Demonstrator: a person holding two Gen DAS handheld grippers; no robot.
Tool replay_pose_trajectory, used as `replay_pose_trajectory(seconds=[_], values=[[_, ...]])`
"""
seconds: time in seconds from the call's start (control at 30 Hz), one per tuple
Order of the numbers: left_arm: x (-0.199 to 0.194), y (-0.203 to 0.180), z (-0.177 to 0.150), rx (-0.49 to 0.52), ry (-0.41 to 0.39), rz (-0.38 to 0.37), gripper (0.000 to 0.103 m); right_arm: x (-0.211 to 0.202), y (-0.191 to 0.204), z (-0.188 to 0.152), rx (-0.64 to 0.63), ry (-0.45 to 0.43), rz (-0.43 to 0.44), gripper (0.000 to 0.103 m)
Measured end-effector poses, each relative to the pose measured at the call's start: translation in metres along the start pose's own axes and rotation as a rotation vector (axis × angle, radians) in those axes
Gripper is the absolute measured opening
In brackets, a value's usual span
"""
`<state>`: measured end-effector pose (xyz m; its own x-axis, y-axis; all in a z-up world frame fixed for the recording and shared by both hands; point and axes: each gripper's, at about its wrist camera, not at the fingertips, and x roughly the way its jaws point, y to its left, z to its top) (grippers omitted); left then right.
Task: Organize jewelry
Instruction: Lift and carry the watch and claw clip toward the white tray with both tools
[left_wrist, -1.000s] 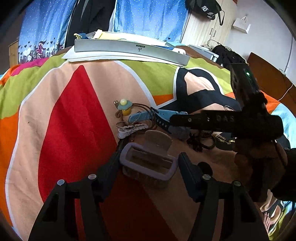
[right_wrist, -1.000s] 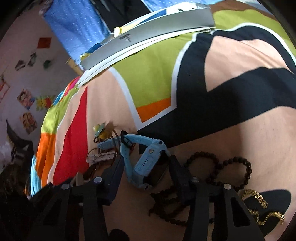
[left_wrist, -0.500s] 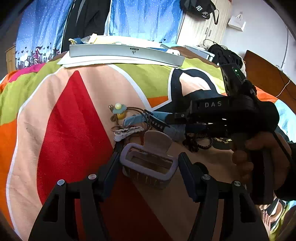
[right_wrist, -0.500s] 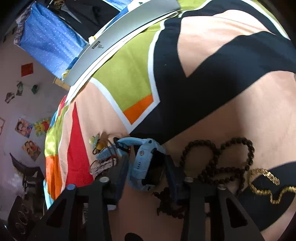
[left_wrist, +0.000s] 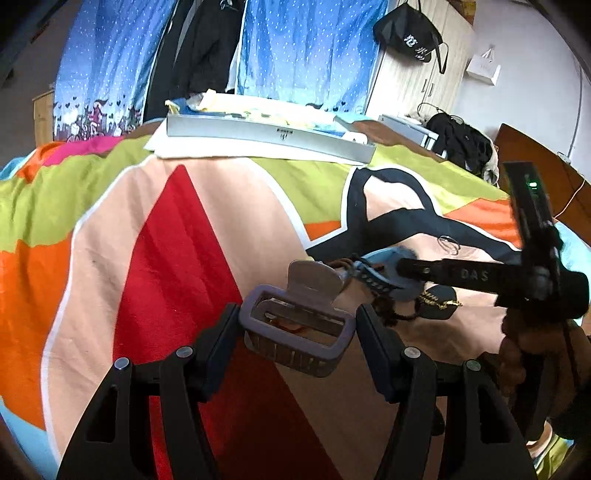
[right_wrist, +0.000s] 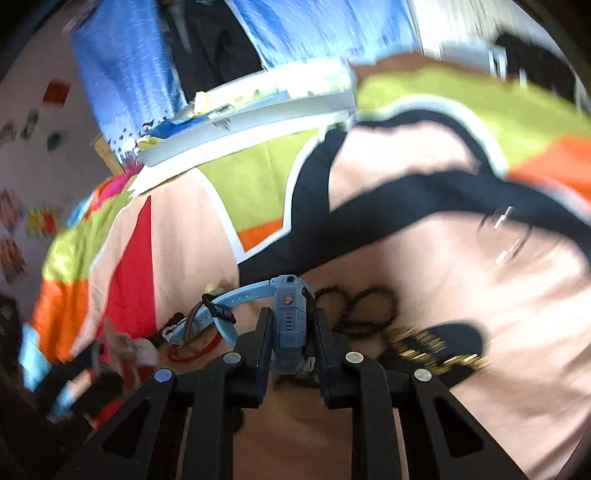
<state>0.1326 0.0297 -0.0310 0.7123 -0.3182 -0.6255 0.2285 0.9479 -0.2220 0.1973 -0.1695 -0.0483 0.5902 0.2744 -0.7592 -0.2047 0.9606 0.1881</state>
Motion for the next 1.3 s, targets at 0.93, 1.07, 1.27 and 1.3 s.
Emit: replay_pose_trajectory(seconds=[0.93, 1.07, 1.27, 1.3], values=[[-0.042, -0.016, 0.031, -0.036, -0.003, -0.025, 0.058, -0.093, 0.033, 0.042, -0.323, -0.075, -0.245, 0.020], [-0.046, -0.012, 0.051, -0.041, -0.016, -0.031, 0.058, -0.093, 0.045, 0.059, -0.439, -0.051, -0.280, 0.020], [-0.034, -0.004, 0.084, -0.028, -0.025, -0.018, 0.058, -0.073, 0.050, 0.078, -0.564, -0.036, -0.291, 0.020], [-0.030, -0.002, 0.089, -0.032, -0.025, -0.020, 0.058, -0.069, 0.050, 0.079, -0.576, -0.047, -0.291, 0.020]])
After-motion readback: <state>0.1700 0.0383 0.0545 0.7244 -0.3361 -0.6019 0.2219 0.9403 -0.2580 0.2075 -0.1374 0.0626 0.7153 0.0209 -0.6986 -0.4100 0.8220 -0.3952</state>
